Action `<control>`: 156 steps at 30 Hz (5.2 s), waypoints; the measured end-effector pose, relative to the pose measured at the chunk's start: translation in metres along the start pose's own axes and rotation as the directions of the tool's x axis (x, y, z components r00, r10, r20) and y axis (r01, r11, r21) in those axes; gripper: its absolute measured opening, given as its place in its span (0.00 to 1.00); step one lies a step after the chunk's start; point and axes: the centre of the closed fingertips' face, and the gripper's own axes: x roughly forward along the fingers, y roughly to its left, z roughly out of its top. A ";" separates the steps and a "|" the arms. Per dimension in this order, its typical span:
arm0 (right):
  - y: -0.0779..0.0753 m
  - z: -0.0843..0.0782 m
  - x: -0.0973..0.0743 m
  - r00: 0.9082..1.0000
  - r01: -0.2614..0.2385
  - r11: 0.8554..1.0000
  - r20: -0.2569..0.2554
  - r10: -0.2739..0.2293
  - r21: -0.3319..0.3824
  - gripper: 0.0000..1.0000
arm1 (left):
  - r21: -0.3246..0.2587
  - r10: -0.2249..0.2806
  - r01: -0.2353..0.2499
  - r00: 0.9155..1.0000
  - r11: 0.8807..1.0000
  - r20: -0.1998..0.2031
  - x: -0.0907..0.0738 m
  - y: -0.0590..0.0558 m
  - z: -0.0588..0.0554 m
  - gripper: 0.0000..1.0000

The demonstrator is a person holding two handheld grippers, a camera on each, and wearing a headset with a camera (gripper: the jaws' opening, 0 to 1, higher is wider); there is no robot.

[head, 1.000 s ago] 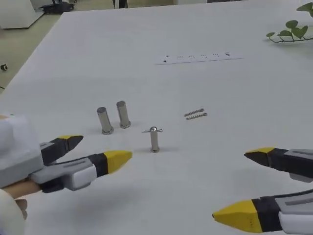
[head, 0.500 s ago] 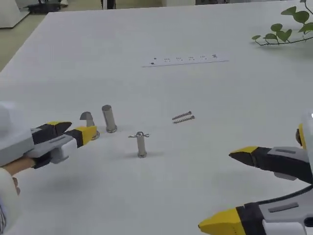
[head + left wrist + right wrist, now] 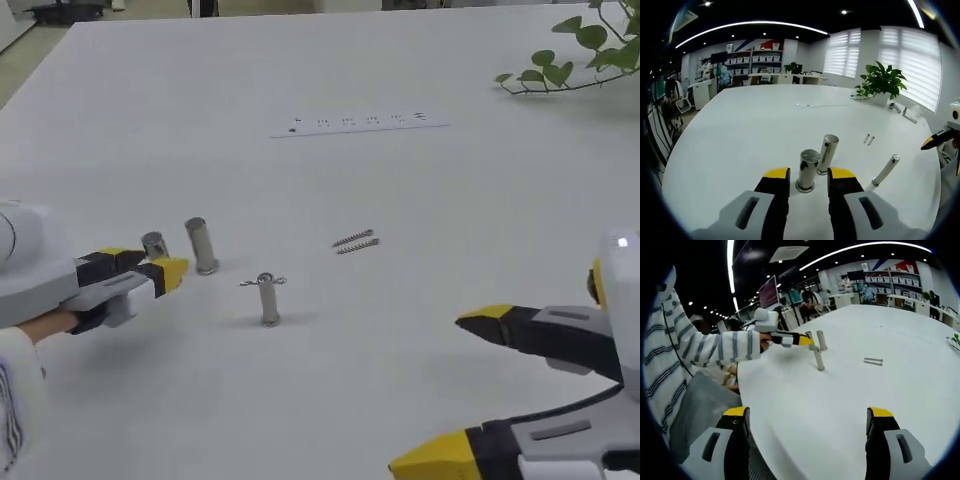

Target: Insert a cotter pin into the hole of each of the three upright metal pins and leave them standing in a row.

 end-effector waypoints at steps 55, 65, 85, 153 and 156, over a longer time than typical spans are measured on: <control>0.006 0.000 -0.006 1.000 0.009 1.000 0.017 -0.009 0.003 0.97 | 0.255 -0.398 0.381 0.917 0.889 0.016 -0.077 -0.094 0.059 0.11; 0.005 -0.005 -0.010 1.000 0.022 1.000 0.018 -0.022 0.009 0.97 | 0.278 -0.413 0.407 0.910 0.870 -0.039 -0.079 -0.130 0.040 0.11; -0.002 -0.014 -0.017 0.999 0.045 0.999 0.002 -0.045 0.023 1.00 | 0.228 -0.426 0.447 0.894 0.865 -0.139 -0.050 -0.166 -0.026 0.11; 0.004 -0.012 -0.006 0.999 0.039 0.999 -0.014 -0.040 -0.035 0.93 | 0.206 -0.498 0.513 0.859 0.833 -0.121 -0.074 -0.179 -0.049 0.95; 0.007 -0.006 -0.007 0.999 0.037 0.998 -0.011 -0.037 -0.047 0.93 | 0.189 -0.496 0.509 0.861 0.840 -0.114 -0.075 -0.177 -0.050 0.99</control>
